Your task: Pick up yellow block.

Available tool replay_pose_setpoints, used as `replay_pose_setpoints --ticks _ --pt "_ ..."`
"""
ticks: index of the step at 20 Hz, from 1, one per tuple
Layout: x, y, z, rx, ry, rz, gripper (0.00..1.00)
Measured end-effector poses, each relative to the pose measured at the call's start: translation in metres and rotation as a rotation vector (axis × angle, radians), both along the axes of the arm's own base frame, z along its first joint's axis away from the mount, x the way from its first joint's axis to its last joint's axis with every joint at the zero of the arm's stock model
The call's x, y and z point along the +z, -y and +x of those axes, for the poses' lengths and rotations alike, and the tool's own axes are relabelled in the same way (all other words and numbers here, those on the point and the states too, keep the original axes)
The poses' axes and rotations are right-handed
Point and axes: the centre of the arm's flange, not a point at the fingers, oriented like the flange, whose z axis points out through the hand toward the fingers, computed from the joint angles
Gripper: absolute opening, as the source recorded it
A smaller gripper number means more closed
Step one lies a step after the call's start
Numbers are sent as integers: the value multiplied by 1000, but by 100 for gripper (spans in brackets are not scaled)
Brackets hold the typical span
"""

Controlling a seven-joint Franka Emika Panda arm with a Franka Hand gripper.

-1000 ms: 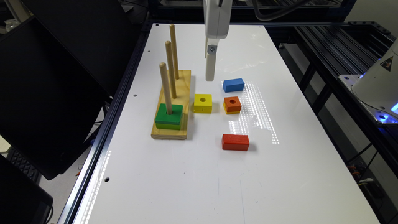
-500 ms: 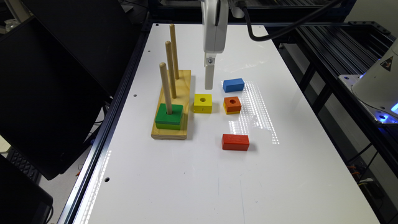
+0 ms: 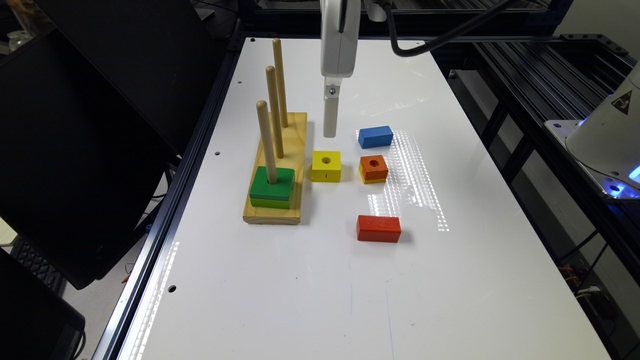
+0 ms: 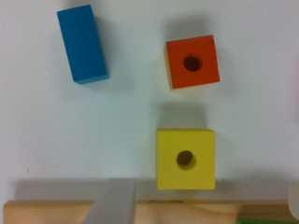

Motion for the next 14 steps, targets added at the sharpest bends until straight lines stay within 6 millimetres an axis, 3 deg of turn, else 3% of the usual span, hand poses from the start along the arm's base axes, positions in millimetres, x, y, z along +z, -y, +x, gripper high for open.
replay_pose_setpoints --ticks 5,10,14 --pt "-5 -2 3 2 -4 2 100" --pt "-38 -2 8 5 -4 10 100" --pt "-36 -3 11 6 1 11 100"
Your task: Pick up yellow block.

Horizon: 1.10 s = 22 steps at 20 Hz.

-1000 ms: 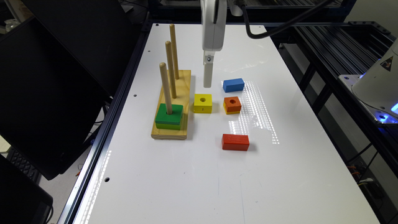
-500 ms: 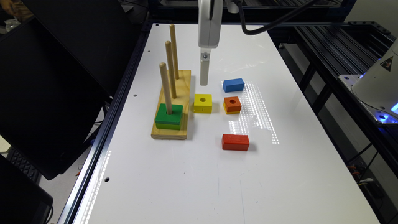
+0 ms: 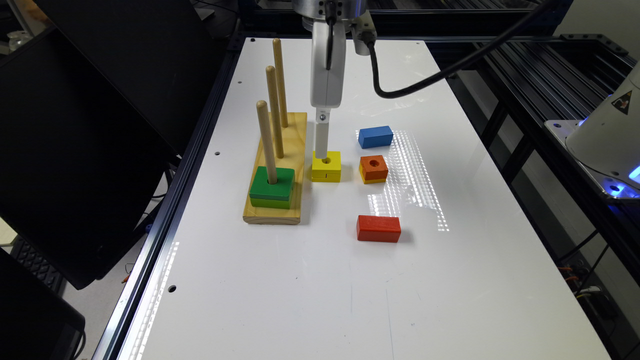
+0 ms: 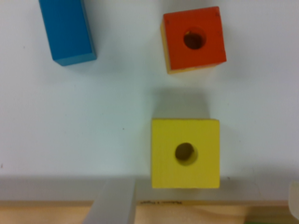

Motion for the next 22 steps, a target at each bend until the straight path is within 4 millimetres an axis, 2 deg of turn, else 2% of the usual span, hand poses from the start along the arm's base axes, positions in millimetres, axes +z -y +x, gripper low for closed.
replay_pose_setpoints --ticks 4,10,17,22 --pt "-2 0 0 1 -3 0 100" --pt "-15 -1 -1 1 -13 3 100" --pt "-17 -1 -1 2 -15 3 100" --pt "-36 0 0 3 -14 6 100"
